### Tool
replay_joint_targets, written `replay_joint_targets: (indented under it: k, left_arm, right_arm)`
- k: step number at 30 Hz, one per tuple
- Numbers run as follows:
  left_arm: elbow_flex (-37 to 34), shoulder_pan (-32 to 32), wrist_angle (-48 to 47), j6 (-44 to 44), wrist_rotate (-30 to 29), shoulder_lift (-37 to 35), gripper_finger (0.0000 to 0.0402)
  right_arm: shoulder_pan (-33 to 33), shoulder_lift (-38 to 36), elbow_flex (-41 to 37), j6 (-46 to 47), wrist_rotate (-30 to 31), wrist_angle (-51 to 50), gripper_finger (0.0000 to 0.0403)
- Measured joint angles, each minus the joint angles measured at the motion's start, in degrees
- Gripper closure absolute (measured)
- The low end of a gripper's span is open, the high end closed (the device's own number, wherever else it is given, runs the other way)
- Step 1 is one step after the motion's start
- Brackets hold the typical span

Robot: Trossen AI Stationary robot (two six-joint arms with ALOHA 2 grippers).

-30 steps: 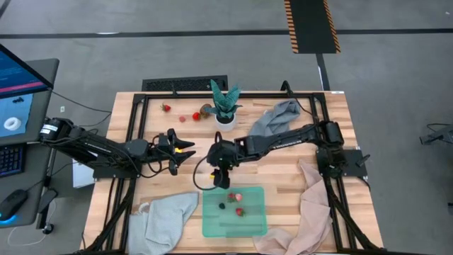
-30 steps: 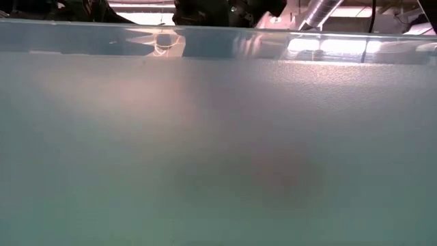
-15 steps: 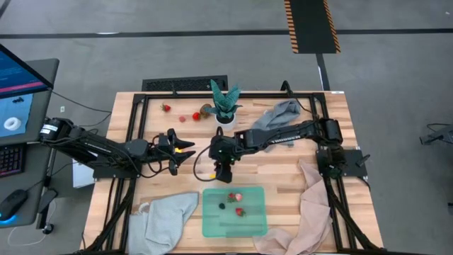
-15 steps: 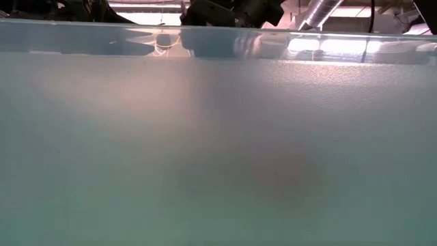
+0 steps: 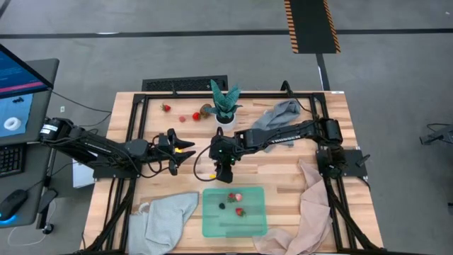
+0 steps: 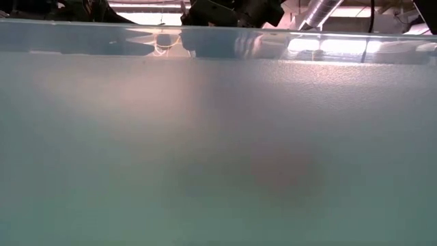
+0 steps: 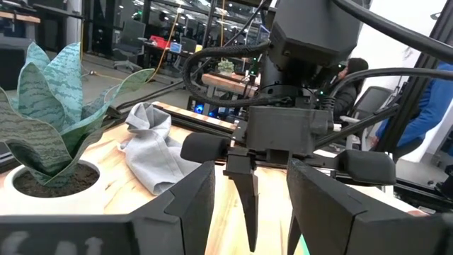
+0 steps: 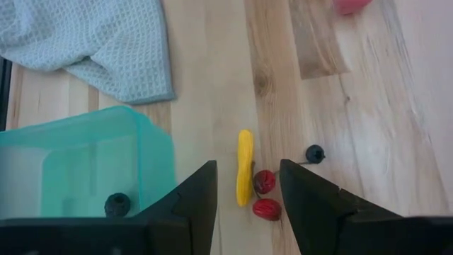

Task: Pick and placing Produce into tupperware
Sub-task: Put the red cherry into the green bin

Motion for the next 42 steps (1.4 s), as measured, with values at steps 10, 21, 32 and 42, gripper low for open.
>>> replay_joint_targets:
  k: [10,21,32,42]
  left_arm:
    - [0.0,0.0,0.0,0.0,0.0,0.0,0.0234]
    - [0.0,0.0,0.0,0.0,0.0,0.0,0.0234]
    - [0.0,0.0,-0.3,0.0,0.0,0.0,0.0234]
    - [0.0,0.0,-0.4,0.0,0.0,0.0,0.0234]
  right_arm:
    - [0.0,0.0,0.0,0.0,-0.2,-0.1,0.0228]
    - [-0.9,0.0,0.0,0.5,-6.3,-0.1,0.0228]
    - [-2.6,0.0,0.0,0.5,-9.6,-0.7,0.0228]
    - [-2.9,0.0,0.0,0.6,-10.7,-1.5,0.0228]
